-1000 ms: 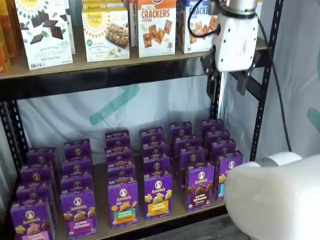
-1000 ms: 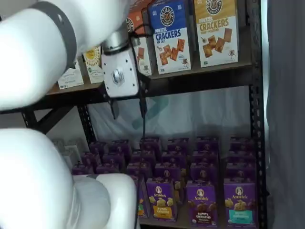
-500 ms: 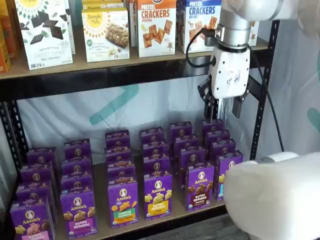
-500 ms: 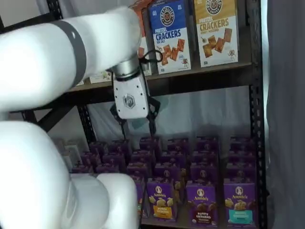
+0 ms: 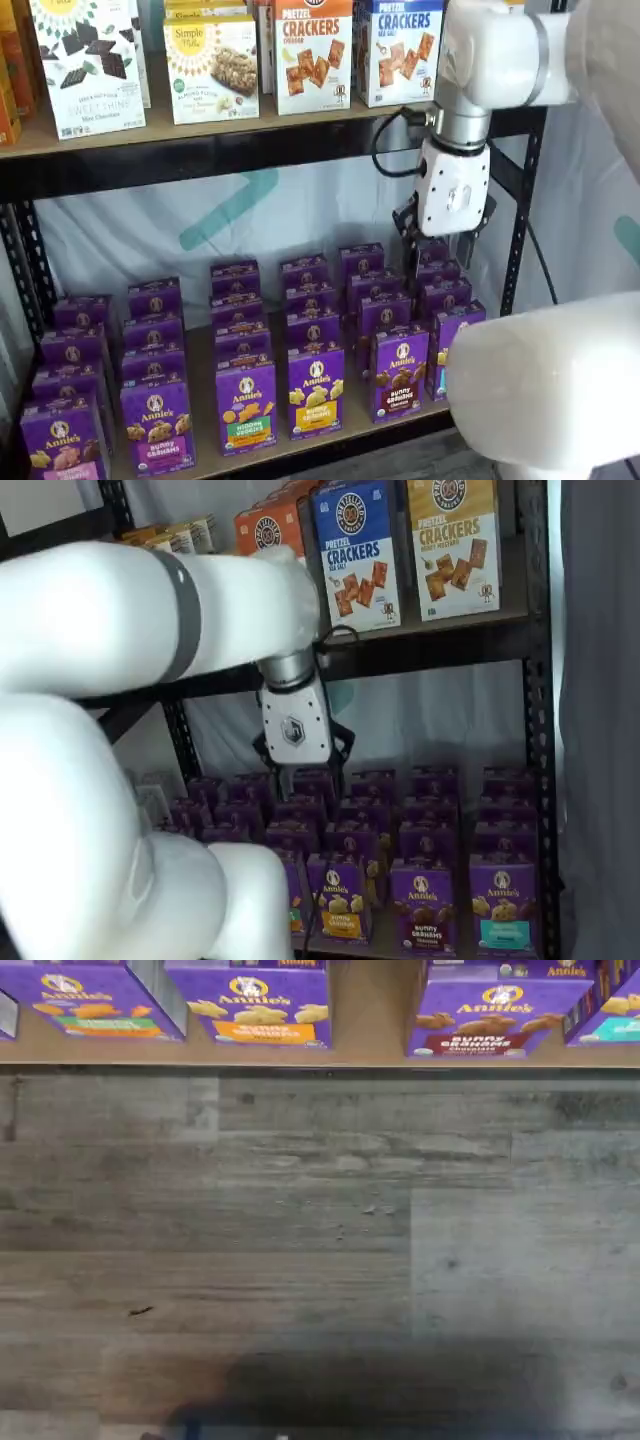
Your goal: Pick up the purple box with a brown patch in the center, on the bottom shelf, the fifth box from the left
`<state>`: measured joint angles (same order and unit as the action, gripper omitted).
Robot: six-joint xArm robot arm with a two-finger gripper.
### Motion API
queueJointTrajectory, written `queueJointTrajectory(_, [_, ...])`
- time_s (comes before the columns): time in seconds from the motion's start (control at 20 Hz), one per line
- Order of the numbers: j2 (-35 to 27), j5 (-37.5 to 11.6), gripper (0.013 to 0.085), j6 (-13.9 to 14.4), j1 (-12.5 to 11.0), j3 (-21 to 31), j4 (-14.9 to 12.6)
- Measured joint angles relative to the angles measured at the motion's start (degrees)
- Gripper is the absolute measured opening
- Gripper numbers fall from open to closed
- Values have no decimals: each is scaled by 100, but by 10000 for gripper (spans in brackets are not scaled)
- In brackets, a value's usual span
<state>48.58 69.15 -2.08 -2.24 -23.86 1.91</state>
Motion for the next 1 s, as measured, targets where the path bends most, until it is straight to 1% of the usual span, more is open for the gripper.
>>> queueJointTrajectory(0.1, [-192,-305,850,33,2,121,-116])
queueJointTrajectory(0.25, [-396,-806,850,-63,-61,322,-53])
queueJointTrajectory(0.35, [-542,-1151,850,-208,-115,452,104])
queueJointTrajectory(0.45, [-722,-1417,850,-223,-120,533,106])
queueJointTrajectory(0.55, [-957,-1715,850,-314,-139,617,193])
queueJointTrajectory(0.7, [-1300,-2066,850,-362,-162,684,204])
queueJointTrajectory(0.75, [-1449,-2262,850,-326,-165,721,128])
queueJointTrajectory(0.85, [-1739,-2651,850,-333,-192,788,79])
queueJointTrajectory(1.0, [-2231,-3135,850,-443,-241,815,130])
